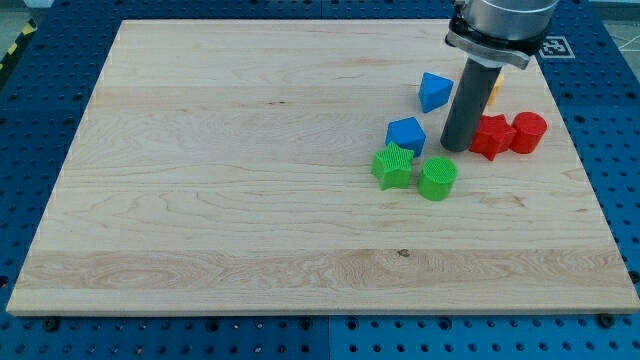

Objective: Slide the blue triangle to the blue cube

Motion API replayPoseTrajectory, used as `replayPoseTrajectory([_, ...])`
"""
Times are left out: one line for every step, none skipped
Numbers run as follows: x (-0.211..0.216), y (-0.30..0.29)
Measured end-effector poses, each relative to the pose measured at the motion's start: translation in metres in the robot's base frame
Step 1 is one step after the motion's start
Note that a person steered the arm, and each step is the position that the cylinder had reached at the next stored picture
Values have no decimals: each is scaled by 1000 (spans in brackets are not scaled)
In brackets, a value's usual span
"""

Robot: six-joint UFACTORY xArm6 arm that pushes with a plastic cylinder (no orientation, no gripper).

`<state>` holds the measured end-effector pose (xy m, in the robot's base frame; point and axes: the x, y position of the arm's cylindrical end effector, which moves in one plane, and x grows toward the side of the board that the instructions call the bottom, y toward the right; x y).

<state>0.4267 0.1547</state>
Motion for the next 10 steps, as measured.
replayPoseTrajectory([-12, 16])
replayPoseTrajectory([-16, 27])
replayPoseTrajectory([-19, 30])
replayPoseTrajectory([-20, 19])
replayPoseTrajectory([-38, -4])
replayPoseTrajectory([-66, -13])
replayPoseTrajectory([-89, -15])
replayPoseTrajectory([-92, -5])
replayPoseTrajectory([-109, 9])
replayPoseTrajectory([-133, 7])
